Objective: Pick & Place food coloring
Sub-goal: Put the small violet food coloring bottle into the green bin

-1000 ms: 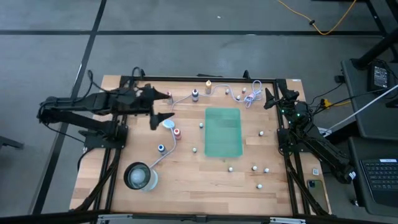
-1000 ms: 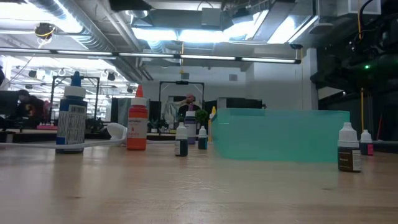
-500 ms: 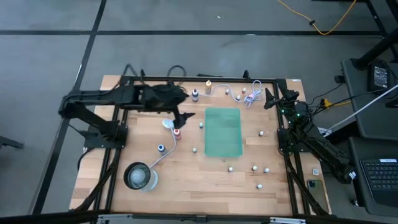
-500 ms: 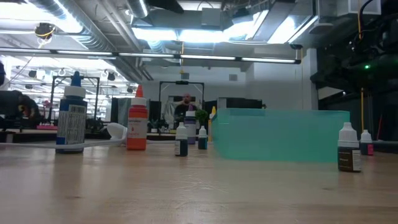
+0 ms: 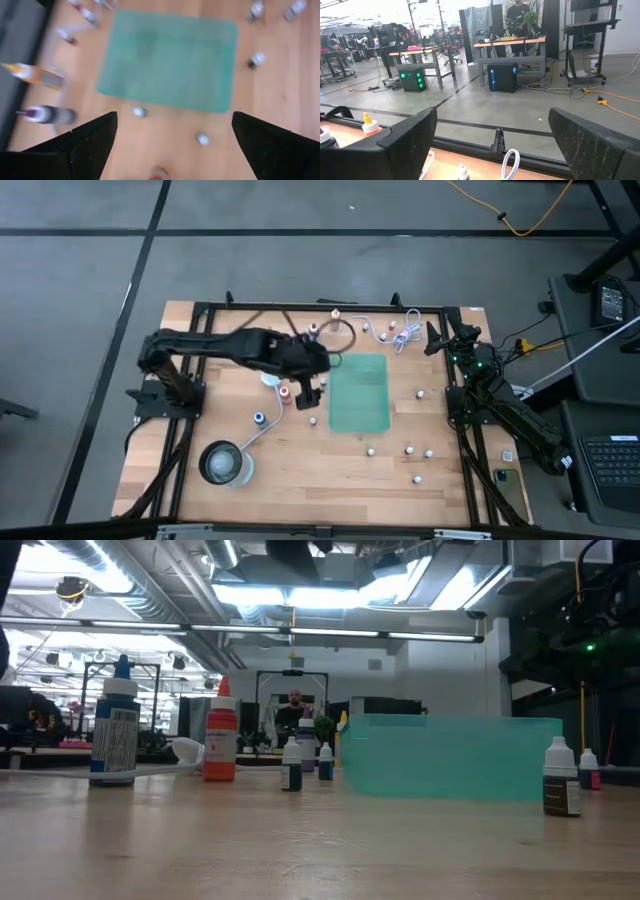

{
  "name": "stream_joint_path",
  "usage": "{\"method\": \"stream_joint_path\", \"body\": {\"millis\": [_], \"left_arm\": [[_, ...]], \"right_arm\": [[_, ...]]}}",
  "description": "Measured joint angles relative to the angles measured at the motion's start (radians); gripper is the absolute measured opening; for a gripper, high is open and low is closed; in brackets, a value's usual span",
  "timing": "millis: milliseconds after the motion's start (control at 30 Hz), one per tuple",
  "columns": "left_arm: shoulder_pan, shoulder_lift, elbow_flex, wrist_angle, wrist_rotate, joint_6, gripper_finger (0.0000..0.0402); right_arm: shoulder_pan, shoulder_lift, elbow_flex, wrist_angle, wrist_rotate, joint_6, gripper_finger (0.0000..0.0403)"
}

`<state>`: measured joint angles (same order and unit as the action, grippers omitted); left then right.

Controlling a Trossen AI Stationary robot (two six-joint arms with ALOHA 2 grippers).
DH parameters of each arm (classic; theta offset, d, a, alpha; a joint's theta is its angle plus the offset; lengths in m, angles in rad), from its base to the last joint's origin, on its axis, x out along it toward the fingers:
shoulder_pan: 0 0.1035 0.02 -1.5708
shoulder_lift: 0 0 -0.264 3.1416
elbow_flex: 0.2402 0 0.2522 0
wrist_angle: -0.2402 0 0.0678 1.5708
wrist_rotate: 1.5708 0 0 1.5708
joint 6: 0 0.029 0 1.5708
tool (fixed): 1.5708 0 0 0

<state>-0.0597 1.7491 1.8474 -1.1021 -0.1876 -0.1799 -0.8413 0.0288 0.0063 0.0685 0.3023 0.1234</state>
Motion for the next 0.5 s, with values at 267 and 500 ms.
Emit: {"method": "stream_joint_path", "body": {"millis": [267, 500], "left_arm": [[-0.033, 0.113, 0.025, -0.076, 0.102, 0.002, 0.0388], [-0.056, 0.171, 0.026, -0.085, 0.098, 0.044, 0.0388]], "right_arm": [[0.000, 0.000, 0.000, 0.000, 0.000, 0.000, 0.0384], [0.000, 0.000, 0.000, 0.000, 0.000, 0.000, 0.0384]]}}
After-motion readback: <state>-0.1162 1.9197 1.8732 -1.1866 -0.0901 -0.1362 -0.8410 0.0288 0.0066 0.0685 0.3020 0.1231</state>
